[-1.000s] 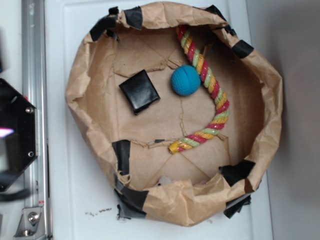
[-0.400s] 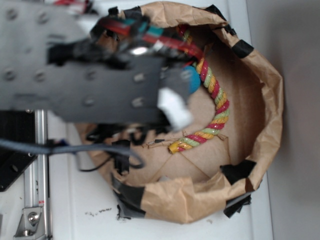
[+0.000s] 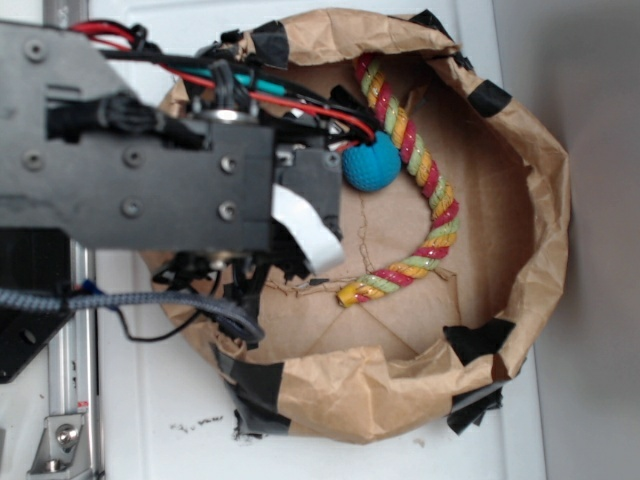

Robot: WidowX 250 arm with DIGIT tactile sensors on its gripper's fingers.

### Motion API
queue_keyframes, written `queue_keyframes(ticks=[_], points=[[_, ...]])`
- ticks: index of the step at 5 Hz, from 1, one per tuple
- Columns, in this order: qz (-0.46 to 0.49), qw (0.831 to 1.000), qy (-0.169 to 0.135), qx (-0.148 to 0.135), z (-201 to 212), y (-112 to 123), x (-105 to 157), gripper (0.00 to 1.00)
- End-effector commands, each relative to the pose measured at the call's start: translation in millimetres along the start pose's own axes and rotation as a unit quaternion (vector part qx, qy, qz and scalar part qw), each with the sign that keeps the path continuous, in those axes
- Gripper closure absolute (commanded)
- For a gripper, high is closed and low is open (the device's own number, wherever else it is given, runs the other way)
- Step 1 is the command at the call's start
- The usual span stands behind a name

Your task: Grab the black box.

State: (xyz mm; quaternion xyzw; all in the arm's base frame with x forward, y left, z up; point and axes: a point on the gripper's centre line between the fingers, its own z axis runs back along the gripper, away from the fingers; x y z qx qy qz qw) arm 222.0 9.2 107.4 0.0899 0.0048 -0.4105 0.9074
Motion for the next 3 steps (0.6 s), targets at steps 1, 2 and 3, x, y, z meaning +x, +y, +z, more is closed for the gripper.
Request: queue_keyframes(ticks=[1, 2, 3], points=[[-0.032, 0.999, -0.004, -0.013, -27.4, 0.9, 20.0, 0.00], [-0.069, 0.997, -0.017, -0.024, -58.9, 0.7, 37.4, 0.00], [-0.093, 0.995, -0.025, -0.024, -76.5, -3.9, 50.6, 0.00]])
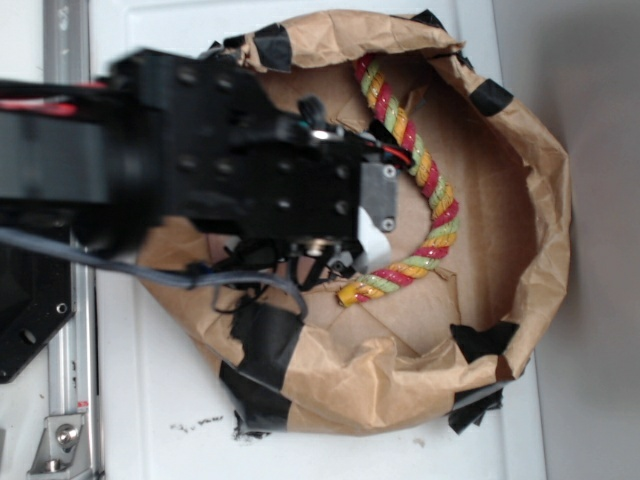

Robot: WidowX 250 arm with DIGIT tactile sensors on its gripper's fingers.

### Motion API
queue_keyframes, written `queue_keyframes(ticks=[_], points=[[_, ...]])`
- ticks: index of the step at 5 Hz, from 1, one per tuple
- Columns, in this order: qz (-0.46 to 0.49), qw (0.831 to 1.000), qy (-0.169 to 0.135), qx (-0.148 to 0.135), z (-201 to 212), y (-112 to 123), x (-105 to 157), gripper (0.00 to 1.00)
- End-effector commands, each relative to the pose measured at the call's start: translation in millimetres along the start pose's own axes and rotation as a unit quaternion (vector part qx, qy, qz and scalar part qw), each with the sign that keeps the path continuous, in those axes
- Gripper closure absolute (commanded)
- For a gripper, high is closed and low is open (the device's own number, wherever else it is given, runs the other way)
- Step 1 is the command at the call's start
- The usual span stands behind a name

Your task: Grab the black box.

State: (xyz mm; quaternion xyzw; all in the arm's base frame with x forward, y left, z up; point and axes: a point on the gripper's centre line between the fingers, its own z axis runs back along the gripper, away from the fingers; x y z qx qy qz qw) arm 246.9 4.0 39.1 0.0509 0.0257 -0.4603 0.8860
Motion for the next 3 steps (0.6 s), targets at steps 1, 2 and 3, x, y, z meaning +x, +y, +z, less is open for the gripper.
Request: queue_keyframes(ticks=[1, 2, 3], points=[[-0.101, 0.994, -0.035, 0.010, -16.2, -30.0, 41.5, 0.00], [-0.121, 0.992, -0.034, -0.007, -22.3, -47.8, 48.2, 0.00], [-0.130, 0.991, -0.031, -0.020, -18.2, -65.1, 51.6, 0.09]])
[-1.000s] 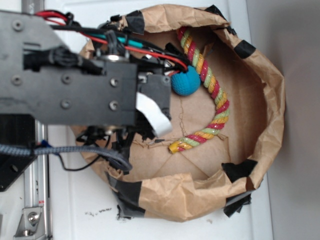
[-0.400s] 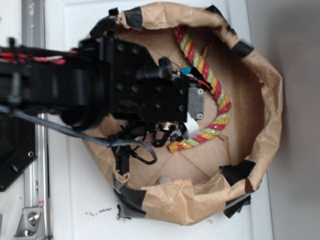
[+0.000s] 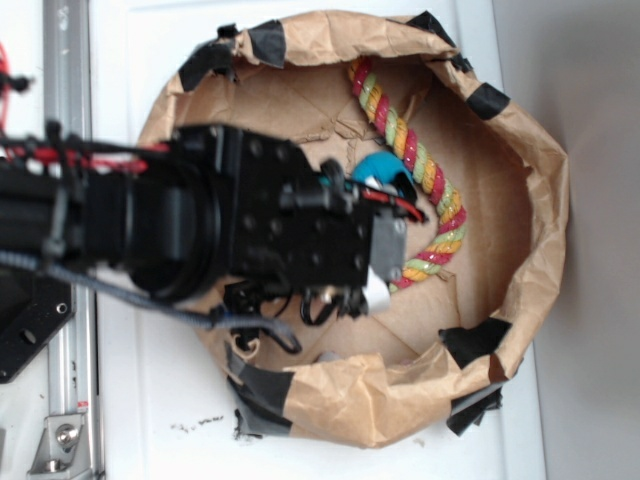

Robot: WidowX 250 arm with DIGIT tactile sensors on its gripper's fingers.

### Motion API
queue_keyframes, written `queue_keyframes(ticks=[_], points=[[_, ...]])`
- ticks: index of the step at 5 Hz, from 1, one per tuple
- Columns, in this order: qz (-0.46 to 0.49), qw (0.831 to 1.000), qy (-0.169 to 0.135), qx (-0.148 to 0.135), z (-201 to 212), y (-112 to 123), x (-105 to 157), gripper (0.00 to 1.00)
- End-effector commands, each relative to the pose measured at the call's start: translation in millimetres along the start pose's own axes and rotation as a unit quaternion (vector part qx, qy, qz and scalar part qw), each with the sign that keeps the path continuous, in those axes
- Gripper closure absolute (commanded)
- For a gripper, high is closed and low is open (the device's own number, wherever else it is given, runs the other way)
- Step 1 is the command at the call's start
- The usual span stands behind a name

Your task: Grab the black box.

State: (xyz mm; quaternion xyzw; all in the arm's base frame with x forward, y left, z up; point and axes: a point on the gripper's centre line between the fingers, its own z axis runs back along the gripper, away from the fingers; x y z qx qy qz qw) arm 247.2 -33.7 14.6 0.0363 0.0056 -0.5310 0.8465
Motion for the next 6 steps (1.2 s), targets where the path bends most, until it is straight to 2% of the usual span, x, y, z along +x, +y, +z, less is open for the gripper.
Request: queue_keyframes(ticks=[1, 2, 3, 4, 6], points=[[-0.034, 0.999, -0.014, -0.023, 15.8, -48.5, 21.7, 1.00], [-0.006, 1.000, -0.013, -0.023, 20.9, -42.0, 12.4, 1.00], [0.035, 0.999, -0.012, -0.002, 37.1, -23.9, -11.6, 1.00], [0.070, 0.997, -0.018, 0.019, 51.2, -13.5, -37.2, 0.00], [0.102, 0.994, -0.012, 0.020, 54.0, -5.1, -66.8, 0.00]])
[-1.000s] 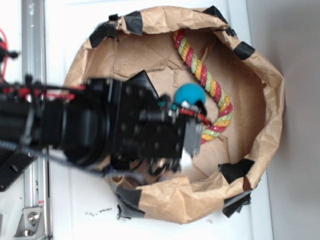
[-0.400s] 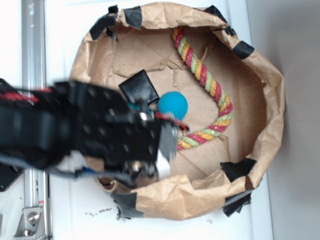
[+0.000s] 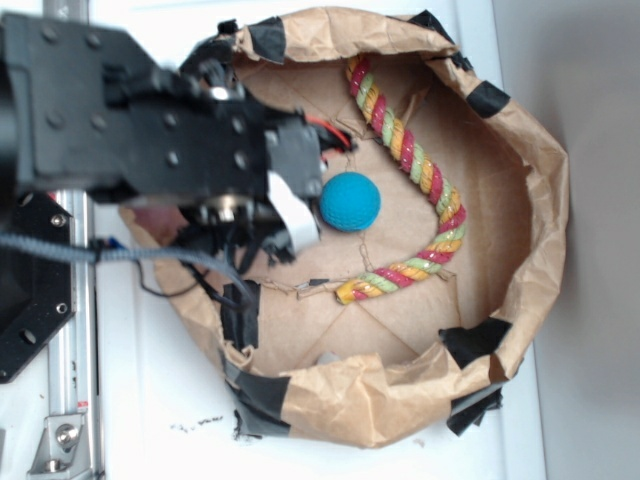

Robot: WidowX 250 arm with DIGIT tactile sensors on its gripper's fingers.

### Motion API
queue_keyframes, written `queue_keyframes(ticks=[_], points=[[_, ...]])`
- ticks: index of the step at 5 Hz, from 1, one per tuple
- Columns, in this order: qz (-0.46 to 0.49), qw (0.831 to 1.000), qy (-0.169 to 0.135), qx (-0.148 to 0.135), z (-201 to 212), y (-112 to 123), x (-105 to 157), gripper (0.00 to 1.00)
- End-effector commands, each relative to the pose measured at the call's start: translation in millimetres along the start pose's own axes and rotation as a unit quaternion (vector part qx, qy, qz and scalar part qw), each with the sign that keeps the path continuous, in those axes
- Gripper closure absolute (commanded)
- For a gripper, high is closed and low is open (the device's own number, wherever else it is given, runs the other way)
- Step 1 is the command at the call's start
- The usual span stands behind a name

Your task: Grab the black box.

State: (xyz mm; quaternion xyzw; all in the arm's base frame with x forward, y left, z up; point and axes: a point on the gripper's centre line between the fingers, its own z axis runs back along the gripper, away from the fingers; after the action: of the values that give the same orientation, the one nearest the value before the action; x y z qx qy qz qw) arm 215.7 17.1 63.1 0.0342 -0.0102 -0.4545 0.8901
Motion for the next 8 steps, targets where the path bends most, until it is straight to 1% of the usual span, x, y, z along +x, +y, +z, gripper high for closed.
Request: queue_keyframes(ticks=[1, 2, 3, 4, 5, 6, 7, 8], points=[[0.039, 0.999, -0.020, 0.005, 14.4, 10.8, -25.4, 0.00], [0.045, 0.998, -0.034, 0.004, 21.9, 21.8, -31.3, 0.00], [0.025, 0.999, -0.028, -0.011, 11.2, 21.8, -17.0, 0.00], [0.004, 1.000, -0.025, -0.010, 9.3, 17.6, 0.0, 0.00], [-0.009, 0.999, -0.031, -0.009, 12.4, 17.0, 12.8, 0.00], [-0.044, 0.999, -0.019, -0.010, 5.9, 8.4, 30.1, 0.00], [-0.064, 0.998, 0.000, -0.017, -13.2, -1.8, 39.5, 0.00], [-0.066, 0.997, 0.014, -0.041, -40.8, -10.1, 34.4, 0.00]])
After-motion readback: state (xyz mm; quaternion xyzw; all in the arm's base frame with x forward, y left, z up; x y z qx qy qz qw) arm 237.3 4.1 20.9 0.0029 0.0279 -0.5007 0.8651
